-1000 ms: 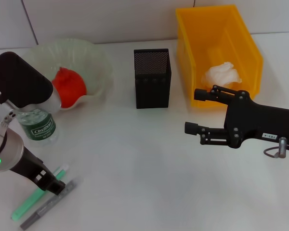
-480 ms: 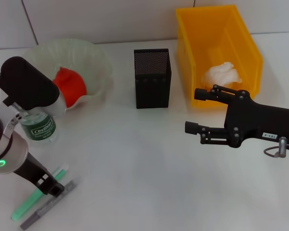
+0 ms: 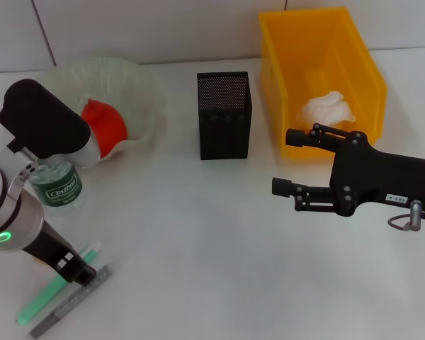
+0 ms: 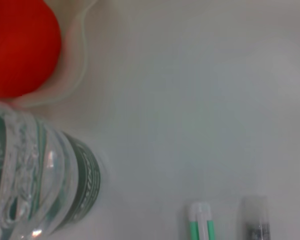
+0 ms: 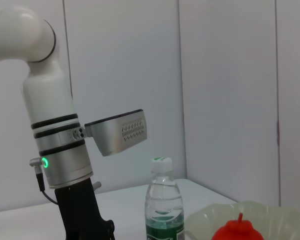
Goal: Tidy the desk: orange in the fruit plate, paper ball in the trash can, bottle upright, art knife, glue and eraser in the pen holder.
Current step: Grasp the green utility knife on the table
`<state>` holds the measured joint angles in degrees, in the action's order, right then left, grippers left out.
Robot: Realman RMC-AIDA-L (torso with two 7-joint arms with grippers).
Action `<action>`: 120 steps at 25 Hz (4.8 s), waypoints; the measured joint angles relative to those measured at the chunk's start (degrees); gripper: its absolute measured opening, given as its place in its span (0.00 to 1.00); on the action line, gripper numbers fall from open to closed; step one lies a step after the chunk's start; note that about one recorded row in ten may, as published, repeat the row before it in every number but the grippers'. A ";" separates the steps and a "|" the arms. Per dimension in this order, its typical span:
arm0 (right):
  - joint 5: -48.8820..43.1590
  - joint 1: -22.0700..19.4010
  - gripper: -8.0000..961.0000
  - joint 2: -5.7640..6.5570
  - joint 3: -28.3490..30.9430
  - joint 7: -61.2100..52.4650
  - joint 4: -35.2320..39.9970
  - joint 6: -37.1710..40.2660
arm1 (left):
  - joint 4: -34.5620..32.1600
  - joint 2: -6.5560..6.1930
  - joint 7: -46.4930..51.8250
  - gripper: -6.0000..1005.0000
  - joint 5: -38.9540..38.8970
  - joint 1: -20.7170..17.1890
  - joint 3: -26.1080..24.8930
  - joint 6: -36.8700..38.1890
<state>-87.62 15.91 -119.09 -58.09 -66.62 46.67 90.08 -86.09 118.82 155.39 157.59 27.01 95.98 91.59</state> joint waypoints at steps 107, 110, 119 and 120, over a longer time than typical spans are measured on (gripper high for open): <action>-0.01 0.10 0.87 -0.06 0.70 0.00 -0.52 -0.08 | 10.50 0.36 -0.19 0.52 1.58 9.02 0.79 0.97; -0.01 0.13 0.87 -0.01 0.70 -0.01 -0.53 -0.08 | 10.79 0.36 -0.20 0.52 1.58 9.08 0.79 0.89; -0.01 0.41 0.87 0.00 0.78 0.00 -0.53 -0.18 | 13.19 0.35 -0.35 0.51 1.58 10.28 0.71 0.63; -0.01 0.44 0.87 0.00 0.78 0.00 -0.53 -0.26 | 13.07 0.36 -0.43 0.51 1.58 10.33 0.61 0.61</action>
<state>-87.63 16.35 -119.09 -57.31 -66.62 46.15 89.82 -73.02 119.18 154.96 159.17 37.34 96.59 92.21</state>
